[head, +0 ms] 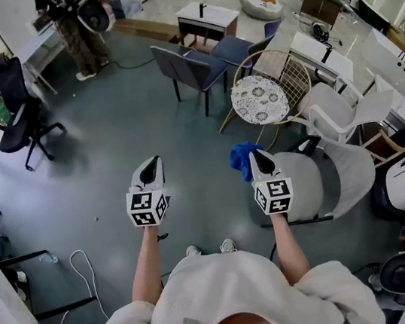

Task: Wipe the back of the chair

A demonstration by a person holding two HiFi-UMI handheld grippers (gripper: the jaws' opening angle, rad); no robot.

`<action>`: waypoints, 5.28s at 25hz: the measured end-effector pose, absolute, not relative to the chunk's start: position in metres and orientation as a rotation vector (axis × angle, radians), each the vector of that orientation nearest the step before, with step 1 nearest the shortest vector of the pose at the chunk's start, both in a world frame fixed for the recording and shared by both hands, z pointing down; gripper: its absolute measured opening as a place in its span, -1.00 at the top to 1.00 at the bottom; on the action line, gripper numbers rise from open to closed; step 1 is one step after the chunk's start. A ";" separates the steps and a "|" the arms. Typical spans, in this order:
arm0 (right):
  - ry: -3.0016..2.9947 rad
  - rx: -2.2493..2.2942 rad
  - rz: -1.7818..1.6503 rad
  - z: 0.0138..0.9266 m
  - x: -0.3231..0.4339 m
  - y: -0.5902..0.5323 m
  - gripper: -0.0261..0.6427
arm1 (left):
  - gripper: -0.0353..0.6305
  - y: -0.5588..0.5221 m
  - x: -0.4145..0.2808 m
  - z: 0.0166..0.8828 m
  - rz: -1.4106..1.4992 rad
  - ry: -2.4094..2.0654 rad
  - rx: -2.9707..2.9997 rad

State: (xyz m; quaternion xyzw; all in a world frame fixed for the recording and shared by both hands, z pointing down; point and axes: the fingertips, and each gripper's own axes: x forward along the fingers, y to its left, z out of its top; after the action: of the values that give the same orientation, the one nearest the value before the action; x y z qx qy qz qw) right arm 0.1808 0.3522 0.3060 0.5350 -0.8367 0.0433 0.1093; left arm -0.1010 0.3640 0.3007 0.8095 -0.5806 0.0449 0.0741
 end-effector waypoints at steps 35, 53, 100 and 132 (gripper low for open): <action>-2.451 1.584 0.116 0.309 0.100 0.360 0.85 | 0.90 0.352 -0.166 0.308 0.096 -1.634 2.494; -2.479 1.527 0.134 0.331 0.096 0.222 0.85 | 0.90 0.229 -0.165 0.328 0.119 -1.667 2.446; -2.380 1.589 0.207 0.356 0.081 -0.128 0.85 | 0.90 -0.128 -0.157 0.364 0.215 -1.489 2.459; -2.452 1.487 0.212 0.507 0.043 -0.203 0.85 | 0.90 -0.141 -0.160 0.534 0.230 -1.540 2.288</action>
State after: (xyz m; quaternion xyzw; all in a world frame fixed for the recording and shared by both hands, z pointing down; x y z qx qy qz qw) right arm 0.0431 -0.2034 0.5073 0.5125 -0.8452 0.0730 0.1327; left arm -0.1599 -0.1407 0.5340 0.8123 -0.5468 0.0816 0.1859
